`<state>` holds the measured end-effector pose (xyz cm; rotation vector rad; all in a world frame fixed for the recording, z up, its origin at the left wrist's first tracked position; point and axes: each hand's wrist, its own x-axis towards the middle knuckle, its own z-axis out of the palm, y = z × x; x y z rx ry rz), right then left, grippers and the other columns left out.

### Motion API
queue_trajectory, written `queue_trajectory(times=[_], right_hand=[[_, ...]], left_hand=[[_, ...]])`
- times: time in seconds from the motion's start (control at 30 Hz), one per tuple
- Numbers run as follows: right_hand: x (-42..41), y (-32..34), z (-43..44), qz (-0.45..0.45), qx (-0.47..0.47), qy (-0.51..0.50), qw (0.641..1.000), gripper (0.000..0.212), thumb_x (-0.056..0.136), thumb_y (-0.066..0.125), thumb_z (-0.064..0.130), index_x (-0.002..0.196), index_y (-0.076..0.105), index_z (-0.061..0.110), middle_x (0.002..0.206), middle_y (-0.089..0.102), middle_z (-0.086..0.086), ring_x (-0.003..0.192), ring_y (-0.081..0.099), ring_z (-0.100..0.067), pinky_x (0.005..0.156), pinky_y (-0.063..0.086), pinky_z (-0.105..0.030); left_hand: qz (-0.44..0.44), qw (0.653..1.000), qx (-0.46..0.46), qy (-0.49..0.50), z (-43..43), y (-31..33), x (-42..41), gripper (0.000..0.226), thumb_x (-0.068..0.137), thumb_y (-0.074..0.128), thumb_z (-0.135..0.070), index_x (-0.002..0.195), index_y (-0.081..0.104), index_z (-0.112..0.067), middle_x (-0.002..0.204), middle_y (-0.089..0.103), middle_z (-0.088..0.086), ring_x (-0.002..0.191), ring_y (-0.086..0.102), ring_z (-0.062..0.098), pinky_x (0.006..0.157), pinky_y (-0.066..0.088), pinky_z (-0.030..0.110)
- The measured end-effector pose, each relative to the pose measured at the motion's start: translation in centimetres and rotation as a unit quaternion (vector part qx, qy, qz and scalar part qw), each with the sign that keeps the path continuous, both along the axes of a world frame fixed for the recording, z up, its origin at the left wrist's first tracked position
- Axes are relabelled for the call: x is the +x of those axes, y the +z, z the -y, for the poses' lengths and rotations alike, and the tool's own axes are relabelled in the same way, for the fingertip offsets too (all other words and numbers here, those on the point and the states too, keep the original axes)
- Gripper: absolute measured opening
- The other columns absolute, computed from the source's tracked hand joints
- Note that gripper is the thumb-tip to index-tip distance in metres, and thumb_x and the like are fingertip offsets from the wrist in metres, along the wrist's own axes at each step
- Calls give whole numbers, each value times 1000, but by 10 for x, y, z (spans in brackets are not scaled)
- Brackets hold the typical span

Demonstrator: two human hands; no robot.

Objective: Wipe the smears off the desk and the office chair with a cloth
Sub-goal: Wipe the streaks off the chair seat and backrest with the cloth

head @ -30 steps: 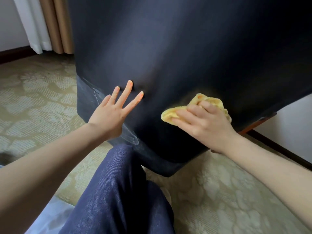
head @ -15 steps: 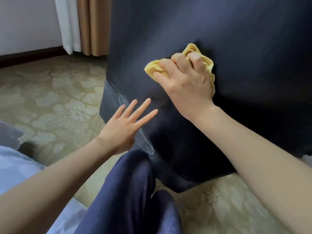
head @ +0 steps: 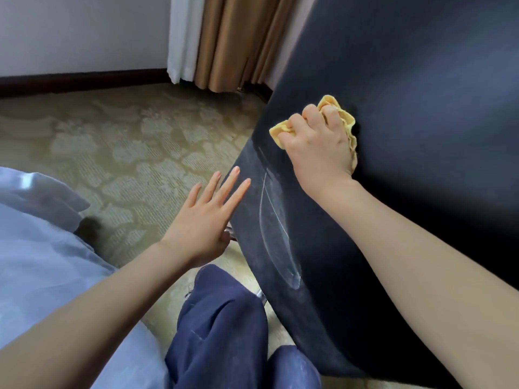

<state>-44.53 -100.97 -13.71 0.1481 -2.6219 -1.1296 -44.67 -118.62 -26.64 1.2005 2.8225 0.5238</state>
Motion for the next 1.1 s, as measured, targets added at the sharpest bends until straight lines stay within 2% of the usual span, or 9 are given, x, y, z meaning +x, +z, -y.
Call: queue_trajectory(times=[0.27,0.4,0.57,0.7,0.8,0.87,0.93,1.0,1.1], right_hand=[[-66,-58,11,77,9,-24,997,18,94,50,15,109,59,12,110,52,-5,112,39,-26,97,28,-39],[-69,-92,10,120,4,-25,992,20,92,54,23,109,61,17,109,54,0,111,40,-23,98,29,-39],[-38,-126,6,220,-7,-27,975,25,89,58,25,113,60,17,109,53,0,110,38,-23,99,26,-39],[5,-125,-1,282,-2,-13,959,28,90,56,20,117,58,15,111,53,-1,112,38,-24,106,24,-40],[38,-107,-5,305,-12,-15,952,22,91,54,16,112,60,15,105,54,0,108,43,-22,102,31,-37],[58,-90,-5,263,-1,-7,965,16,76,70,22,92,69,22,88,59,5,94,54,-17,92,42,-31],[73,-78,-9,189,-18,24,982,12,65,75,18,74,71,24,72,59,6,77,59,-15,83,42,-29],[88,-68,-17,113,-22,50,992,11,76,66,11,77,71,21,73,59,4,74,59,-18,82,34,-31],[93,-49,-17,-6,-38,88,995,24,89,53,9,86,73,21,80,64,4,74,61,-21,79,33,-32]], left_hand=[[94,995,24,26,-18,-33,-48,91,93,49,-26,146,-26,-27,142,-38,-12,145,-20,22,118,-2,43],[144,989,32,27,-34,-40,-69,87,93,48,-24,149,-19,-22,154,-28,-8,145,-19,20,119,-1,43],[223,968,107,49,-43,-37,-80,80,94,46,-14,152,-8,-23,159,-17,-6,147,-9,20,119,5,46],[237,963,125,-4,-52,-27,-66,85,92,48,-9,150,-10,-30,157,-20,-12,146,-13,18,118,5,48],[232,960,157,-13,-61,-14,-60,89,89,48,-3,150,-10,-32,157,-20,-15,146,-16,17,118,9,50],[223,957,184,-16,-66,-4,-56,92,87,48,0,150,-10,-34,156,-20,-16,145,-16,17,117,12,50],[202,959,198,-25,-70,3,-54,94,85,49,1,150,-10,-33,156,-21,-17,145,-17,17,116,15,50],[177,963,200,-31,-71,5,-51,95,85,49,1,150,-12,-32,156,-22,-16,145,-18,17,117,15,49],[125,976,174,-42,-65,-1,-45,100,84,49,1,147,-21,-34,152,-29,-19,144,-20,17,119,9,46]])
